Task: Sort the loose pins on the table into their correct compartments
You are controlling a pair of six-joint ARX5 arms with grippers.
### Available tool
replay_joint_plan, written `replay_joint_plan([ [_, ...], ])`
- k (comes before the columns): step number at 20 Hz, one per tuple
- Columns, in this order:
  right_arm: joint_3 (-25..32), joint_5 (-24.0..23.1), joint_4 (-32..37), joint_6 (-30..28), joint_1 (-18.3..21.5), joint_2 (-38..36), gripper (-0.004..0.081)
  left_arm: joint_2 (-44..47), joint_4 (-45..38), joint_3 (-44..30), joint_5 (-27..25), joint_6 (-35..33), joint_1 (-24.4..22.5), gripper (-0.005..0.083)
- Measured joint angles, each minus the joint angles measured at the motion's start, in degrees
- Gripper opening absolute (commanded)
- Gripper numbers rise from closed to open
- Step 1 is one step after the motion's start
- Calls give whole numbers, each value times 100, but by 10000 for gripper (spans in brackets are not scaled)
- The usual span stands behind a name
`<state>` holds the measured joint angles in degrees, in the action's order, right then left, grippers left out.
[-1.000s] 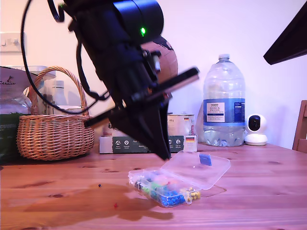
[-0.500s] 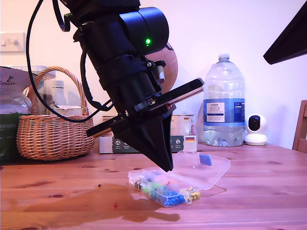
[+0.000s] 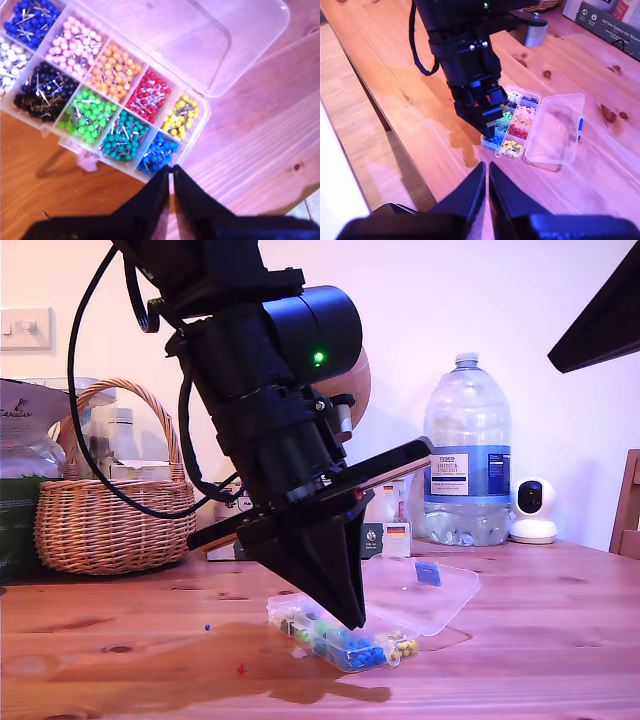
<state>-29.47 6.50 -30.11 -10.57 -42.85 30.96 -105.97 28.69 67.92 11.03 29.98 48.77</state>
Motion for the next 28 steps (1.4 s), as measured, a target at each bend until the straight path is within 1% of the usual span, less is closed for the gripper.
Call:
replay_joint_plan([
  [4, 0, 0, 0, 0, 0, 0, -13, 0, -11, 0, -2, 0, 13, -16],
  [6, 0, 0, 0, 0, 0, 0, -13, 0, -39, 0, 0, -2, 24, 13],
  [8, 0, 0, 0, 0, 0, 0, -13, 0, -42, 0, -2, -2, 26, 67],
  [12, 0, 0, -2, 0, 0, 0, -13, 0, -42, 0, -13, -2, 26, 76],
  [14, 0, 0, -2, 0, 0, 0, -13, 0, -44, 0, -13, -2, 26, 68],
  [16, 0, 0, -4, 0, 0, 0, -13, 0, -39, 2, -13, -13, 26, -4],
  [17, 0, 0, -4, 0, 0, 0, -13, 0, -31, 9, -13, -13, 26, -22],
  [18, 0, 0, -4, 0, 0, 0, -13, 0, 20, 48, -13, -39, 26, -22],
  [20, 0, 0, -2, 0, 0, 0, -13, 0, 94, 229, -17, -557, 26, -22],
  [21, 0, 0, -4, 0, 0, 0, -13, 2, 105, 358, -22, -651, 26, -22],
  [22, 0, 0, -4, 0, 0, 0, -13, 15, 170, 481, -39, -1189, 26, -22],
  [23, 0, 0, -4, 0, 2, 0, -13, 50, 302, 581, -70, -1523, 26, -22],
  [24, 0, 0, -7, 0, 0, 0, -13, 118, 487, 632, -92, -1661, 22, -22],
  [25, 0, 0, -4, 0, 0, 0, -13, 212, 691, 654, -107, -2559, 22, -22],
  [26, 0, 0, -4, 0, 0, 0, -13, 308, 905, 654, -160, -3073, 22, -22],
  [27, 0, 0, -4, 0, 0, 0, -13, 389, 1106, 654, -232, -3416, 15, -22],
  [28, 0, 0, -4, 0, 0, 0, -13, 431, 1279, 656, -352, -4085, -13, -22],
])
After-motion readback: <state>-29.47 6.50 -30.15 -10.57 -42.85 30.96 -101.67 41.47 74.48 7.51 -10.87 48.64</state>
